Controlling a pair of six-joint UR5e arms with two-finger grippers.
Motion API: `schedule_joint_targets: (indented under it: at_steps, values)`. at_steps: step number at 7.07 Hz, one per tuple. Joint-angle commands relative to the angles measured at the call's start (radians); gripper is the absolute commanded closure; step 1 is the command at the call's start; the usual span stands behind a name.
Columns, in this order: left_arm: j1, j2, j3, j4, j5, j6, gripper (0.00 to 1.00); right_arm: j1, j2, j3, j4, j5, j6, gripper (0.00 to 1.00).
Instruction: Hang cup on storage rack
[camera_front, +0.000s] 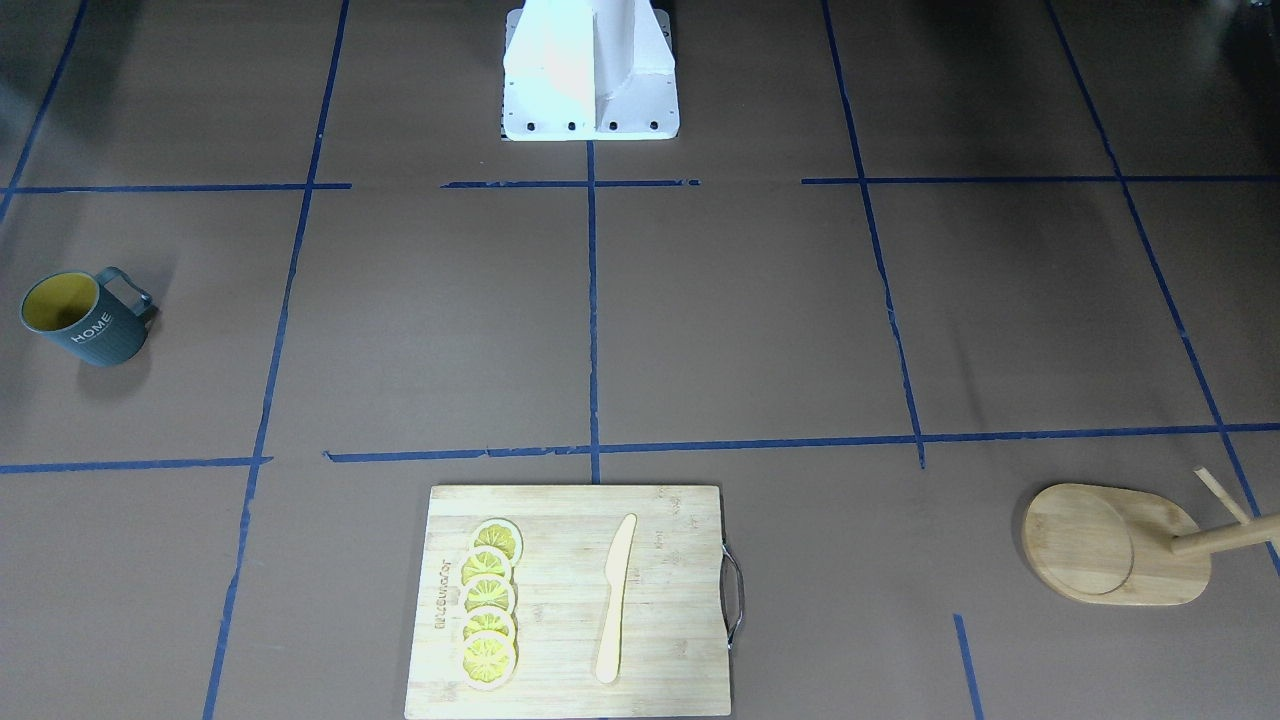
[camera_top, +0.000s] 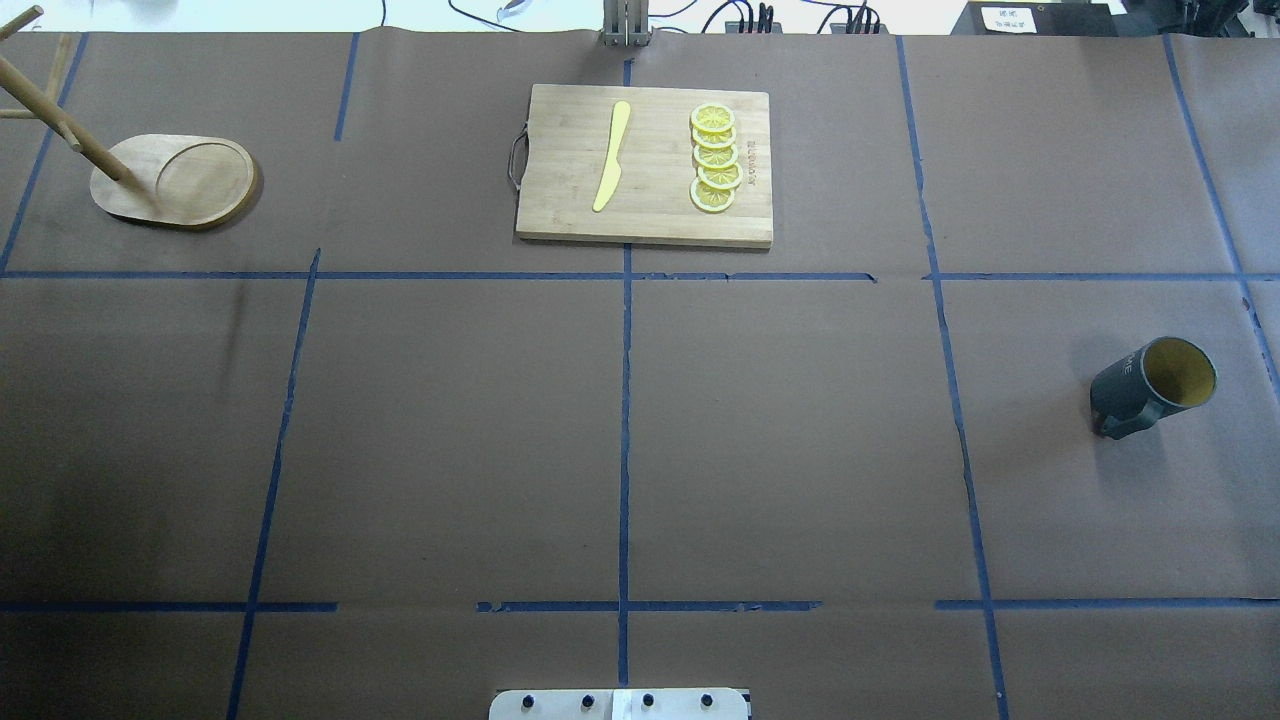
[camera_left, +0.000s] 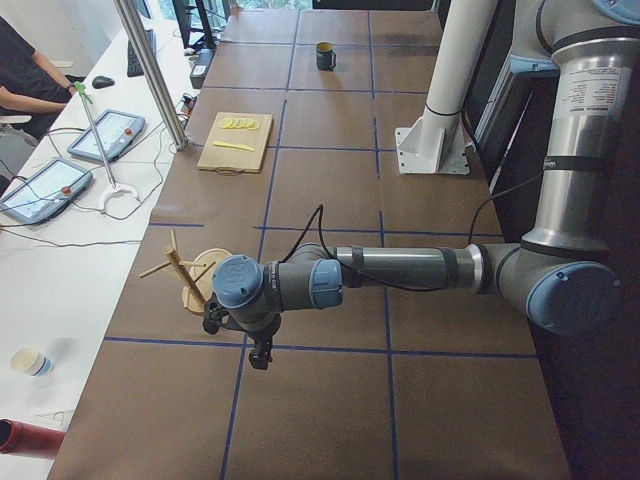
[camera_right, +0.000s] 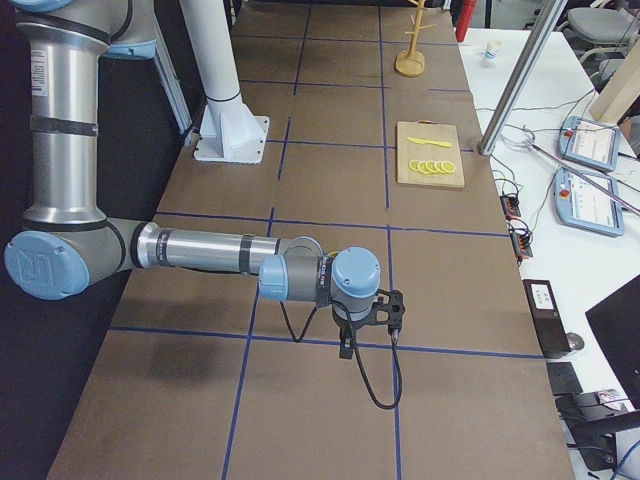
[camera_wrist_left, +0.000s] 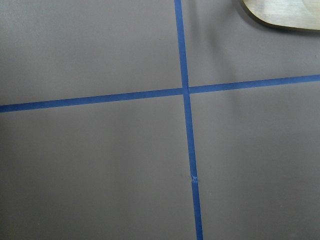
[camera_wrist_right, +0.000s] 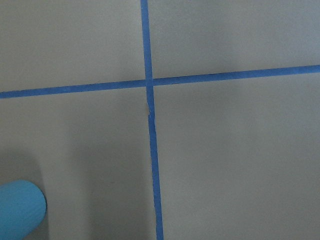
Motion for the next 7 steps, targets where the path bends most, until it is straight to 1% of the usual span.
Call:
schedule_joint_targets:
  at_steps: [1,7]
  values:
    - [0.0,0.0,-0.002,0.0,0.0,-0.002,0.0,0.0,-0.003,-0.001,0.0,-0.001,0.0,0.0]
    - [0.0,-0.008,-0.006,0.0,0.0,-0.005,0.0,-0.003,0.015,0.01,0.0,-0.006,0.015,0.0]
